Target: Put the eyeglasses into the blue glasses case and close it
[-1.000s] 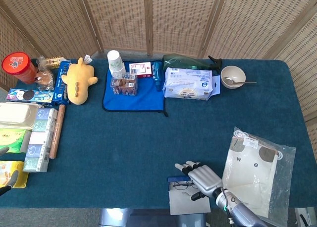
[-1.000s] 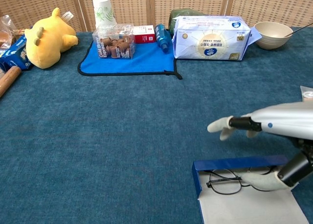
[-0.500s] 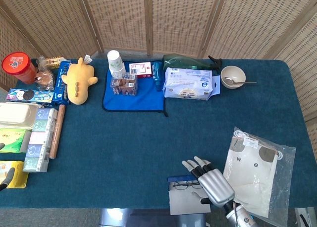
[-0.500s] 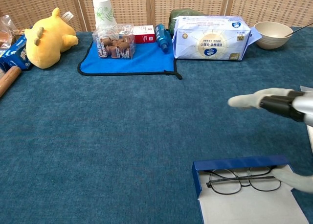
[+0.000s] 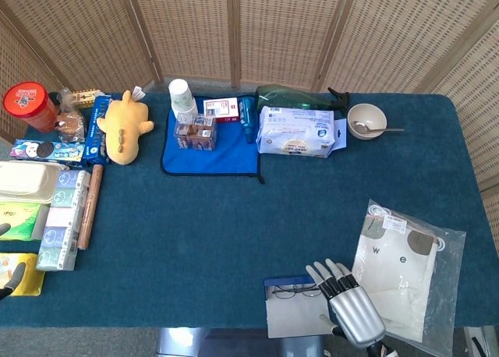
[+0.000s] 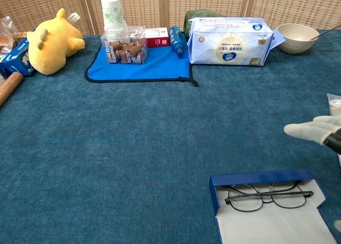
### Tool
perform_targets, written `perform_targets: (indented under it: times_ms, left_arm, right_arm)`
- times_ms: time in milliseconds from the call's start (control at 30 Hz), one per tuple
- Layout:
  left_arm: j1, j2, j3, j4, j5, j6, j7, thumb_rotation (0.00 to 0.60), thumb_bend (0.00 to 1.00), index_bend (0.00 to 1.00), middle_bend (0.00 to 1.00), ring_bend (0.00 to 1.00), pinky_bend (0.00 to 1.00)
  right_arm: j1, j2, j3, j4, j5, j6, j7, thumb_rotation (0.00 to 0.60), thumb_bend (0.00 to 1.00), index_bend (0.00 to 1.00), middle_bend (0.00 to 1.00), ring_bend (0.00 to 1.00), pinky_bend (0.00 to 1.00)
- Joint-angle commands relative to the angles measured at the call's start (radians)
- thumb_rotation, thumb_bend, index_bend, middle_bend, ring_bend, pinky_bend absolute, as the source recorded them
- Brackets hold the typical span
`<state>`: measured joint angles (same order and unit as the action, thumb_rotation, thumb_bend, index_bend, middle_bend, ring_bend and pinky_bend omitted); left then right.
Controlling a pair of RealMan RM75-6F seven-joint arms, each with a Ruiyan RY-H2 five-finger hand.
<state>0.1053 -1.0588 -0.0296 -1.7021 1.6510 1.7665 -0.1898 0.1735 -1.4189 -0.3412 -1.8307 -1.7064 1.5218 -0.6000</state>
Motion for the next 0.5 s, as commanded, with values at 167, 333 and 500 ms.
perform_targets:
  times_ms: [167,333,500]
  left_arm:
    - [-0.012,0.005,-0.024,0.037,-0.015,0.011,-0.047,0.6,0.3,0.19,0.12,0.0,0.0]
    - [-0.005,0.014,-0.031,0.055,-0.022,0.032,-0.079,0.6,0.3,0.18,0.12,0.0,0.0]
    - [0.007,0.019,-0.028,0.063,-0.013,0.06,-0.099,0.6,0.29,0.18,0.12,0.0,0.0]
  right_arm:
    - [-0.071,-0.048,0.003,0.106,-0.049,0.015,0.042,0.473,0.21,0.0,0.04,0.0,0.16]
    - [-0.11,-0.071,0.005,0.178,-0.094,0.038,0.061,0.504,0.2,0.0,0.01,0.0,0.15]
    - [-0.142,-0.096,0.013,0.256,-0.142,0.065,0.097,0.538,0.16,0.0,0.0,0.0,0.13]
